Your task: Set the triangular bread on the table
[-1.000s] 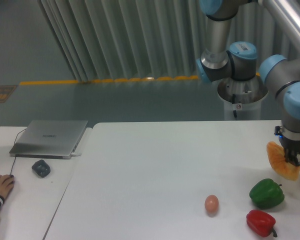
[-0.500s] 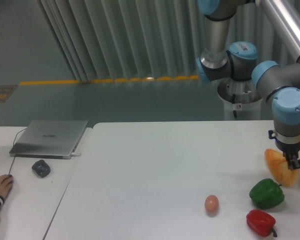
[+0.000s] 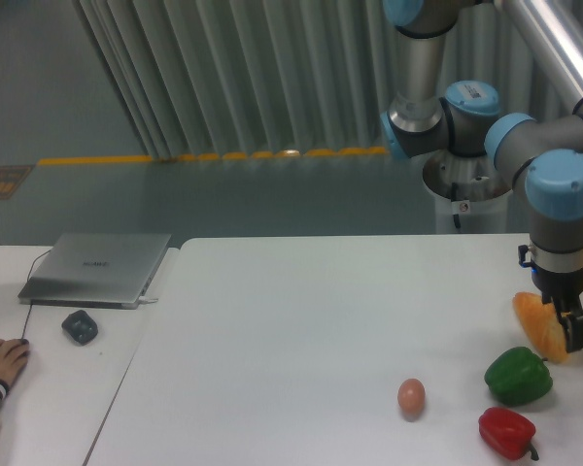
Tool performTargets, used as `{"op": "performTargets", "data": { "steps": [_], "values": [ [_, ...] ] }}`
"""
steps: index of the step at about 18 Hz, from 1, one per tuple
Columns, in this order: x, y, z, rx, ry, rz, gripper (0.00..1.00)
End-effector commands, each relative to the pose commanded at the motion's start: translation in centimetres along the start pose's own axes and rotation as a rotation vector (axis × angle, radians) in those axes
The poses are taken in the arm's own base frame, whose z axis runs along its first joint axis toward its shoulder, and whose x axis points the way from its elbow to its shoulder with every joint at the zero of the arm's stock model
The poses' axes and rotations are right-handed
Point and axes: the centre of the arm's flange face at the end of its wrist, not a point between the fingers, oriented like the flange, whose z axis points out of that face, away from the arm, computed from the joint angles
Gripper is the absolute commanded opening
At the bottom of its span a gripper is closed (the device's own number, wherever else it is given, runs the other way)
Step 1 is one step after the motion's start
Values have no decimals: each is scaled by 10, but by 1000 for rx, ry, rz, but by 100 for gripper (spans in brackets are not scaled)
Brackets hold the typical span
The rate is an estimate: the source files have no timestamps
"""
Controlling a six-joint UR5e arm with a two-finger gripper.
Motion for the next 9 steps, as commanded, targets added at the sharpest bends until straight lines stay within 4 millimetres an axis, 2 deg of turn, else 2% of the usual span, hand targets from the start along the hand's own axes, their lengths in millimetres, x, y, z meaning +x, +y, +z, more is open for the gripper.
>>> {"op": "performTargets", "data": {
  "steps": [4, 9],
  "values": [
    [-10, 3, 2, -5, -26, 0, 100],
    [-10, 4, 1, -4, -26, -1, 100]
  ]
}}
